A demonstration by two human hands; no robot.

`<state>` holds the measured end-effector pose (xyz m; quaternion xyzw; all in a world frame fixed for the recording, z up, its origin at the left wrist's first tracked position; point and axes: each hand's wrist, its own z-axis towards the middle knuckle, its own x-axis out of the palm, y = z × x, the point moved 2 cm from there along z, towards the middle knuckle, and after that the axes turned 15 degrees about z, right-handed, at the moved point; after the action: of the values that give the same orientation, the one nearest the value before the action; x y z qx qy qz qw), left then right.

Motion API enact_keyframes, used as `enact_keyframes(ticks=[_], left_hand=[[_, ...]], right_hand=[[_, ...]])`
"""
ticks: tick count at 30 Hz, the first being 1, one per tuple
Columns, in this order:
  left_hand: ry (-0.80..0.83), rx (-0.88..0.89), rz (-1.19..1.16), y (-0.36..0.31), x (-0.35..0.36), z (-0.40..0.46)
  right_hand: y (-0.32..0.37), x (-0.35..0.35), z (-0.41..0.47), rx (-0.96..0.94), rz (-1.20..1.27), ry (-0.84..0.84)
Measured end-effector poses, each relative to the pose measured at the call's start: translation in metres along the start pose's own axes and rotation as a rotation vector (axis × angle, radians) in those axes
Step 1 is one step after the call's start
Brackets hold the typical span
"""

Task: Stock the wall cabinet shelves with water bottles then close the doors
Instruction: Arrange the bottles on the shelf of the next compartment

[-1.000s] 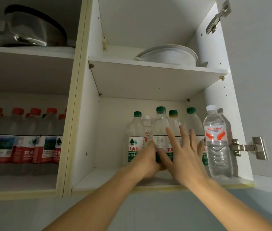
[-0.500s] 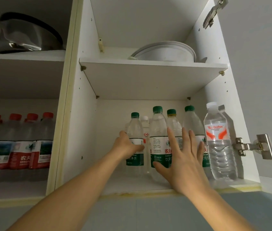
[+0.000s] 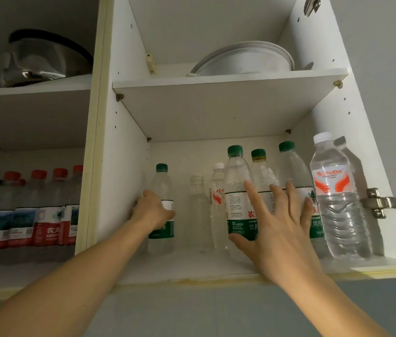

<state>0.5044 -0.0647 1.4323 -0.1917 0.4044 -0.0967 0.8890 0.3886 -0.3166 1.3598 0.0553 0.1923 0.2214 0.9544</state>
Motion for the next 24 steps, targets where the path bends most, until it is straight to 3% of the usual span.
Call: enact_keyframes(ticks=[7,11,16,19,21,24], left_hand=[[-0.008,-0.01,0.214,-0.001,0.01,0.016],[0.003,0.0,0.224,-0.004,0.017,0.021],[-0.194,0.2,0.682,-0.008,0.017,0.013],[-0.18,0.251,0.836,-0.011,0.014,0.006],[-0.208,0.268,0.793,-0.017,0.014,0.0],[-0.31,0.335,0.465,-0.029,0.01,-0.005]], right_hand=[[-0.001,0.0,-0.004,0.001,-0.007,-0.099],[-0.002,0.001,-0.004,0.001,-0.005,-0.1],[0.0,-0.002,-0.005,0.005,0.01,-0.112],[0.002,-0.005,-0.006,0.022,0.007,-0.077],[0.003,-0.006,-0.005,0.04,0.011,-0.069],[0.003,-0.005,-0.006,0.044,0.017,-0.078]])
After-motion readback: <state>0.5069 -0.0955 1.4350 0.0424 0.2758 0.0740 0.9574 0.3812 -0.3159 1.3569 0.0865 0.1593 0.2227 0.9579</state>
